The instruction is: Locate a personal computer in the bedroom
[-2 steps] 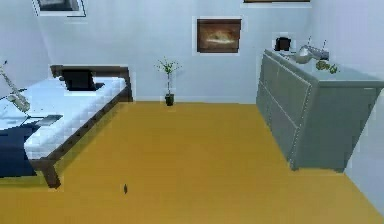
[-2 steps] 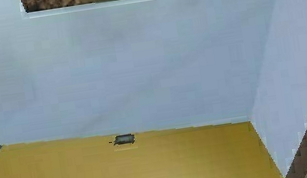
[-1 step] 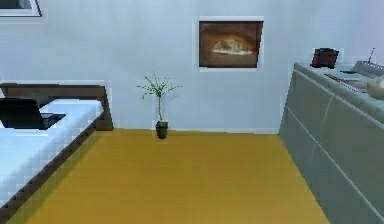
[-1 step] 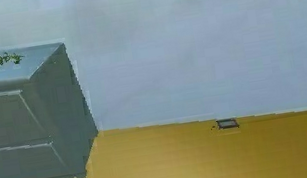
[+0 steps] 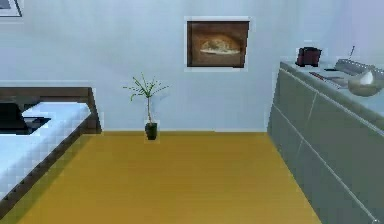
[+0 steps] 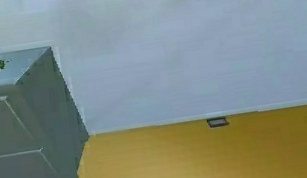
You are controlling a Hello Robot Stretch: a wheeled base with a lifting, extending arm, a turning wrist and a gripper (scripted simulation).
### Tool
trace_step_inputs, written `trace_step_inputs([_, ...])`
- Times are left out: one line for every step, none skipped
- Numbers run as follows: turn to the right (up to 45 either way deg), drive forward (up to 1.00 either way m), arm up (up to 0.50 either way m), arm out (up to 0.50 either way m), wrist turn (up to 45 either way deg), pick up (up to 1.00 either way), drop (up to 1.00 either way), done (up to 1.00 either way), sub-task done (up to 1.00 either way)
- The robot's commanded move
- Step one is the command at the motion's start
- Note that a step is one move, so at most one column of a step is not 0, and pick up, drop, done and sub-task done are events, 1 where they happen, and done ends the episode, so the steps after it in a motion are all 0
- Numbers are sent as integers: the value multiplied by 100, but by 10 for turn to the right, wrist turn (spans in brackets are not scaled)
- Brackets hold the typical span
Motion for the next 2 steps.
trace_step_inputs([0,50,0,0,0,0,0,0,0])
trace_step_inputs([-450,0,0,0,0,0,0,0,0])
